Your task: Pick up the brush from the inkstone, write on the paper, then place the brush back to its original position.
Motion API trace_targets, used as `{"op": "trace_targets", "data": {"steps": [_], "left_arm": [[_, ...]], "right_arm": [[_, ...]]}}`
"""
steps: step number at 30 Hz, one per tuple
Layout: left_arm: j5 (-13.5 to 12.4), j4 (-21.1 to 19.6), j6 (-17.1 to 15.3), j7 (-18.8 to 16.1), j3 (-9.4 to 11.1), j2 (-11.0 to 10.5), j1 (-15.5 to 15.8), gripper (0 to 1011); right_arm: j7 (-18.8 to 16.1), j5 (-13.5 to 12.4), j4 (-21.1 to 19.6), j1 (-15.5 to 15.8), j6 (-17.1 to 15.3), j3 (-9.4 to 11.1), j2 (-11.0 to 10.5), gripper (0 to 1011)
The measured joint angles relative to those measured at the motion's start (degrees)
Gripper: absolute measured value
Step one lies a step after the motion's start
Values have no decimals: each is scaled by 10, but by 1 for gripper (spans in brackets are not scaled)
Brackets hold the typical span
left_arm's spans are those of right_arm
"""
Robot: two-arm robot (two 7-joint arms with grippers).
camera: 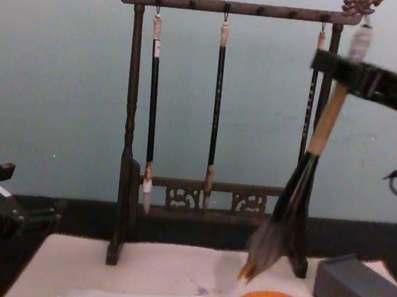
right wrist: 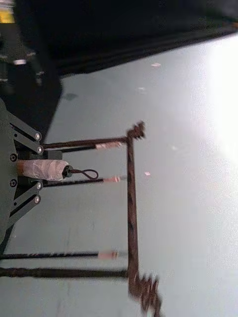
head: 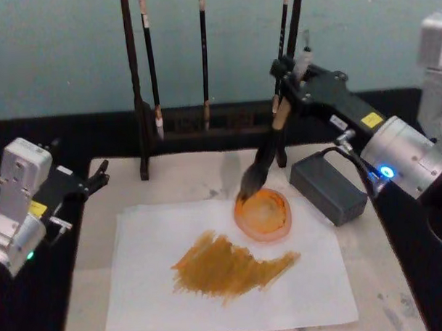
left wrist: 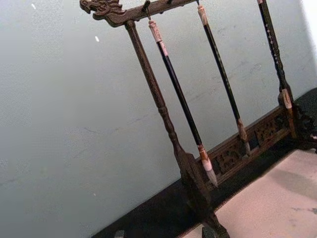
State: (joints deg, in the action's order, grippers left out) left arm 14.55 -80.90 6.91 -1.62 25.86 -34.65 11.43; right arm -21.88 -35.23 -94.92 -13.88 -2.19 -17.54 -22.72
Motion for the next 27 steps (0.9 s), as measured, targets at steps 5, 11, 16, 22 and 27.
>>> {"op": "trace_targets", "data": {"steps": [5,11,16,22,27], "left_arm": [[0,0,0,0,0,0,0,1010],[0,0,0,0,0,0,0,1010],[0,0,0,0,0,0,0,1010],[0,0,0,0,0,0,0,1010],[0,0,0,0,0,0,0,1010]], "right_arm": [[-14,-101,26,29,21,44,28,151],[-26,-220,56,63,8,88,57,151],[-34,-276,72,76,-14,102,57,151],[-37,-301,84,75,-39,103,40,150],[-35,-313,104,63,-63,92,25,150]]}}
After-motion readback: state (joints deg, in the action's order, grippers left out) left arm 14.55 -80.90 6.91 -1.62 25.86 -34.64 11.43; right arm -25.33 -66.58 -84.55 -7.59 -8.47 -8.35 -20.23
